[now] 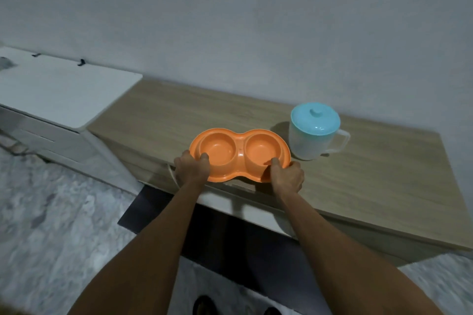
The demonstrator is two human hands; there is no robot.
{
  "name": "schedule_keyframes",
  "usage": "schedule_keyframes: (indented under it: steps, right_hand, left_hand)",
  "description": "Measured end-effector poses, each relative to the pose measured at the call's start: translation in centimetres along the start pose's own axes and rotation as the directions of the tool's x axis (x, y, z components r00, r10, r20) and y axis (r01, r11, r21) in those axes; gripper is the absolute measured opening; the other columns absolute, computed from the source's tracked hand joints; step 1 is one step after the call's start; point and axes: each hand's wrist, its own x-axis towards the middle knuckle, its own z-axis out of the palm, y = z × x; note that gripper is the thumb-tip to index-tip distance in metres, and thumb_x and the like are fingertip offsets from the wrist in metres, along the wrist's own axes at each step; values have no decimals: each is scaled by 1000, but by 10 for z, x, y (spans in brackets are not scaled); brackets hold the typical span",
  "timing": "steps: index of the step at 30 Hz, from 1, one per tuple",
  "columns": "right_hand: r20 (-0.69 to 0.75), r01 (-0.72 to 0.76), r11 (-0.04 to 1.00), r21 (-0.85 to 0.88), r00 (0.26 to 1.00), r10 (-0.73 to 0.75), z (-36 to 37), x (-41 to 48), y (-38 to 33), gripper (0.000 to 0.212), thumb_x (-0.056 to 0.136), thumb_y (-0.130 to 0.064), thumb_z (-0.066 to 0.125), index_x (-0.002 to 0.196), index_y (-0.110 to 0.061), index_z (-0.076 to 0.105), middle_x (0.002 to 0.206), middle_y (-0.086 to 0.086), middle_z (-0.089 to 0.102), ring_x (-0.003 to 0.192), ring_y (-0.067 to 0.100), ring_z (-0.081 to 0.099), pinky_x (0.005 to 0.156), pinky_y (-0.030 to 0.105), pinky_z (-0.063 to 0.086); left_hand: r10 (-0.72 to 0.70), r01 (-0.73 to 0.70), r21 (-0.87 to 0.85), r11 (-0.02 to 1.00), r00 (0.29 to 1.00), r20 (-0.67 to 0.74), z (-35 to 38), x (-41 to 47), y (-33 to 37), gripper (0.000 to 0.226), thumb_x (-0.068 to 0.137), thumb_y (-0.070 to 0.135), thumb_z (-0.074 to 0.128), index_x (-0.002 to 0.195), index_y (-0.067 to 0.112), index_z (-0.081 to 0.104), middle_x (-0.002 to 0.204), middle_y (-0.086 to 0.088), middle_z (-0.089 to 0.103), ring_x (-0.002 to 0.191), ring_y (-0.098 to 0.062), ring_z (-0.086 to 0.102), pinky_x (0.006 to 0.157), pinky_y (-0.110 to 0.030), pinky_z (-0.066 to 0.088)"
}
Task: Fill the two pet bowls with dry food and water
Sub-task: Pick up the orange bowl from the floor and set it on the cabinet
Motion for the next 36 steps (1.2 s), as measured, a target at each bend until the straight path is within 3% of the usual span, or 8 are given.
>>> schedule_keyframes:
  steps: [8, 11, 15, 28, 36]
  right_hand:
    - [-136, -101, 995, 0, 986, 100, 49, 32, -19, 56, 85, -41, 65, 126, -6, 53, 124, 17, 56, 112, 36, 57, 94, 46, 47]
    - [-184, -139, 990, -15, 974, 134, 65, 39, -25, 57, 87, -41, 64, 130, -5, 50, 126, 18, 55, 114, 36, 56, 92, 44, 46]
    - [-234, -201, 979, -33, 954, 188, 83, 45, -29, 62, 88, -45, 61, 134, -6, 47, 129, 18, 53, 116, 36, 55, 94, 48, 47]
    - [-343, -253, 962, -105, 917, 204, 93, 54, -29, 64, 88, -50, 60, 136, -10, 48, 131, 17, 52, 119, 38, 54, 98, 50, 46]
    - [-342, -248, 962, -112, 919, 197, 93, 49, -25, 56, 90, -49, 58, 129, -8, 53, 127, 17, 54, 111, 34, 57, 89, 44, 47]
  left_hand:
    - [65, -68, 24, 997, 990, 126, 44, 90, 8, 44, 74, 42, 61, 98, 5, 66, 98, -16, 65, 92, -37, 63, 82, -53, 55]
    - [71, -87, 78, 993, 980, 188, 53, 116, 10, 52, 69, 49, 56, 100, 9, 68, 98, -14, 65, 96, -36, 63, 83, -53, 55]
    - [76, -118, 157, 981, 965, 249, 57, 136, 23, 46, 77, 47, 62, 105, 11, 69, 105, -14, 66, 101, -36, 62, 85, -48, 54]
    - [89, -176, 252, 952, 942, 323, 67, 147, 26, 47, 82, 47, 66, 103, 6, 72, 106, -17, 68, 100, -36, 63, 82, -45, 55]
    - [100, -198, 265, 944, 934, 342, 62, 145, 26, 50, 81, 52, 66, 103, 7, 71, 106, -16, 67, 99, -35, 63, 82, -45, 55]
